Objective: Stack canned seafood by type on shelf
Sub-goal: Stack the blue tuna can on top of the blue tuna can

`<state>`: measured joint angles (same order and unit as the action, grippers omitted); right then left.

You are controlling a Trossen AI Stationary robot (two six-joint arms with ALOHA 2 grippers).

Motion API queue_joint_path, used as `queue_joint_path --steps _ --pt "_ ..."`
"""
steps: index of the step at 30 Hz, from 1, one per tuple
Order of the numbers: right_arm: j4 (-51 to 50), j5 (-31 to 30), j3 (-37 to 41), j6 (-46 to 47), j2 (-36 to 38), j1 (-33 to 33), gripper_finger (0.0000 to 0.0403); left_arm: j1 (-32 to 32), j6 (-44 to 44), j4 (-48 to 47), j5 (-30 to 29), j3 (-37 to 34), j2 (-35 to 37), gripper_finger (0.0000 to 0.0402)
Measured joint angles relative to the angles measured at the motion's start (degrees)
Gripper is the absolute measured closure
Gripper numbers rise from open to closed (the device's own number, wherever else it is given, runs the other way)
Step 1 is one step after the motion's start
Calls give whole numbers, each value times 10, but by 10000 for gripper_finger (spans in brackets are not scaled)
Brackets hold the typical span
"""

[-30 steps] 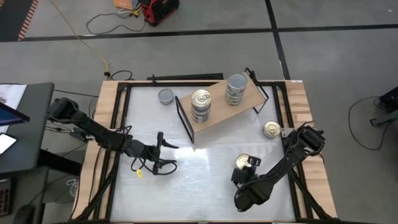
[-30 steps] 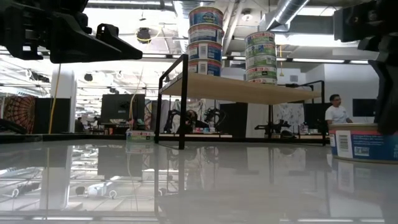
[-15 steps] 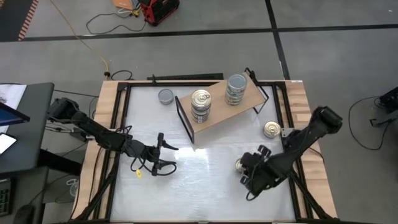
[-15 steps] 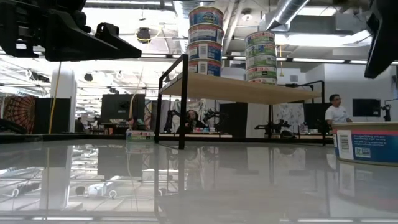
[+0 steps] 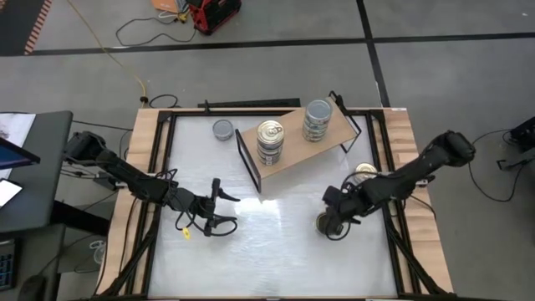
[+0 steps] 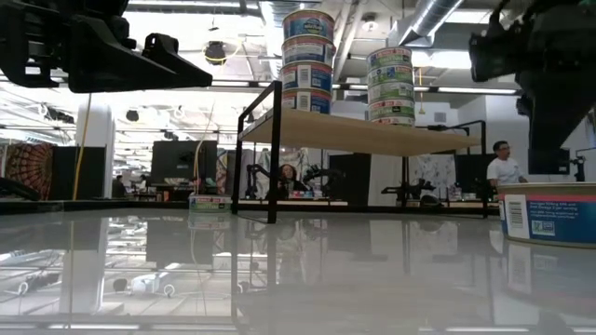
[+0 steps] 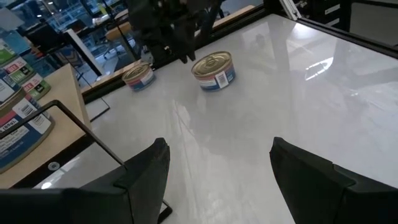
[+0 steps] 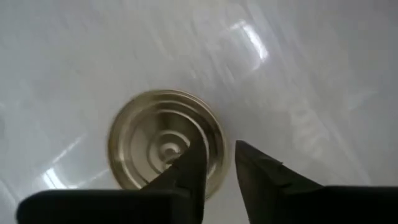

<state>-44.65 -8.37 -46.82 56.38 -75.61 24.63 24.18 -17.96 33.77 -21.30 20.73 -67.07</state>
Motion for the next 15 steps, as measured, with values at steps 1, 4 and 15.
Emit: queue_joint_path --steps 1,4,15 --pt "2 8 5 -7 -1 -6 300 0 0 0 0 0 0 137" --pt "12 35 15 -25 -5 -21 302 0 0 0 0 0 0 137" --pt "35 69 32 -58 -5 -39 308 0 -3 -1 -1 0 0 137"
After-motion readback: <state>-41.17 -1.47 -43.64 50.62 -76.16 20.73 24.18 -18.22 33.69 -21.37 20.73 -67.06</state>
